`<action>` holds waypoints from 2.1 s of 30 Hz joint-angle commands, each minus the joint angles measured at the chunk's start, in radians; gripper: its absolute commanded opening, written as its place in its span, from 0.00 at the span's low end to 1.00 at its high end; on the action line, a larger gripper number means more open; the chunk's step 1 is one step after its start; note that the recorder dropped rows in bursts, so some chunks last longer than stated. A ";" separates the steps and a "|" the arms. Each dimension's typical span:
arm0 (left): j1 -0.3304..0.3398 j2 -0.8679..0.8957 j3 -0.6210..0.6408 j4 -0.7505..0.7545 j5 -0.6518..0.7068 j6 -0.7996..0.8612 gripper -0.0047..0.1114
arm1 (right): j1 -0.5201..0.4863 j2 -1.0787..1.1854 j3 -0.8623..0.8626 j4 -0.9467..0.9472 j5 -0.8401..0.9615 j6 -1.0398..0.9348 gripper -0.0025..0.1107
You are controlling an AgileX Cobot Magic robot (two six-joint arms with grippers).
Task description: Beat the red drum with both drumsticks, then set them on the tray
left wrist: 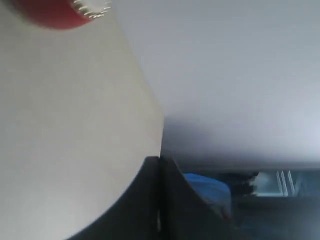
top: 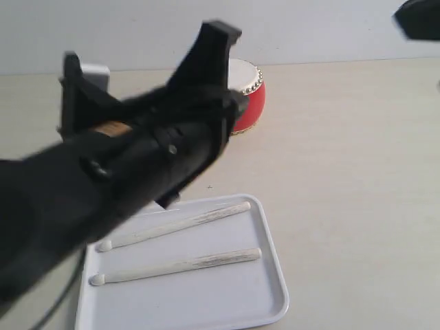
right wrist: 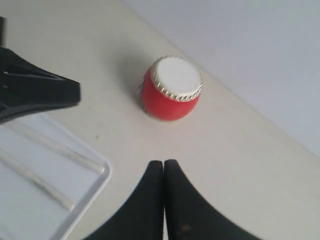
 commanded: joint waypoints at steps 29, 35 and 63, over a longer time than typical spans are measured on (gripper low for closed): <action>0.519 -0.298 0.139 -0.451 0.419 2.365 0.04 | 0.001 0.309 0.380 -0.411 -0.495 0.919 0.02; 0.801 -0.219 0.137 -0.451 1.205 2.239 0.04 | 0.001 0.309 0.380 -0.422 -0.504 0.919 0.02; 0.876 -0.226 0.140 -0.411 0.955 2.101 0.04 | 0.001 0.309 0.380 -0.422 -0.526 0.919 0.02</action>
